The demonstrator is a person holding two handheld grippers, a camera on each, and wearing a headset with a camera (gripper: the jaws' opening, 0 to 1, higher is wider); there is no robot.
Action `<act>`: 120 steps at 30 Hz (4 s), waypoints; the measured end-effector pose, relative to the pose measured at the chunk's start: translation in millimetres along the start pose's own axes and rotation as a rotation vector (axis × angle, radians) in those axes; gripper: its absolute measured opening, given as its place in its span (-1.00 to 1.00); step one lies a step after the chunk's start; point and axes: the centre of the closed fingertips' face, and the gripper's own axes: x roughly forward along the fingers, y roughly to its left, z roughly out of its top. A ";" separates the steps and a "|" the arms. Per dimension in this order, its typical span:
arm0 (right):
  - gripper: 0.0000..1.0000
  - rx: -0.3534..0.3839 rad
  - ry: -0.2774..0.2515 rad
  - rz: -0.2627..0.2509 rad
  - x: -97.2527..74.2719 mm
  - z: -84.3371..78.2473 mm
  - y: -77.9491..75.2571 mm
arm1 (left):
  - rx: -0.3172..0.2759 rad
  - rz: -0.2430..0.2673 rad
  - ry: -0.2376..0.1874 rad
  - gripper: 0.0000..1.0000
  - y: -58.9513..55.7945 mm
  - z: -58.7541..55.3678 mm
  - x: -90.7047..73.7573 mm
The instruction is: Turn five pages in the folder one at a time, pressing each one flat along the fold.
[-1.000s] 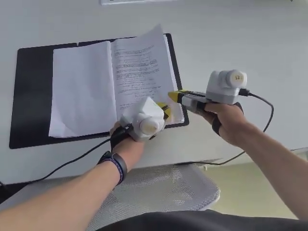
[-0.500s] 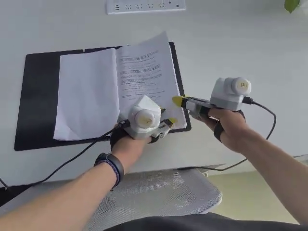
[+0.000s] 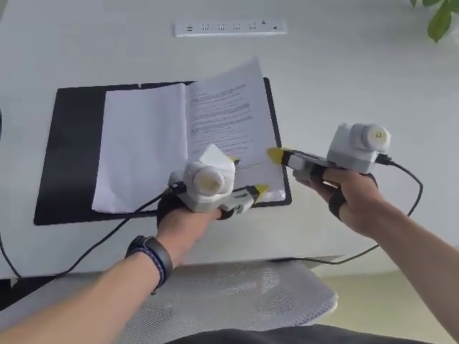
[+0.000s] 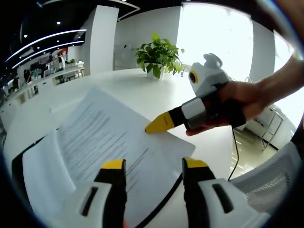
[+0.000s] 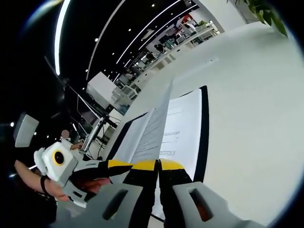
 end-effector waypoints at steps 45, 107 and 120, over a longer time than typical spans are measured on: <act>-1.00 -0.124 -0.015 0.364 77.3 40.0 173.6 | -0.159 0.279 -0.071 0.11 94.1 -42.0 -171.1; -1.00 -0.062 0.388 0.353 242.3 -95.4 182.4 | -0.326 0.400 -0.113 0.11 135.8 -61.9 -226.3; -1.00 -0.016 0.404 0.309 256.4 -108.7 158.4 | -0.338 0.409 -0.111 0.11 138.0 -63.0 -230.4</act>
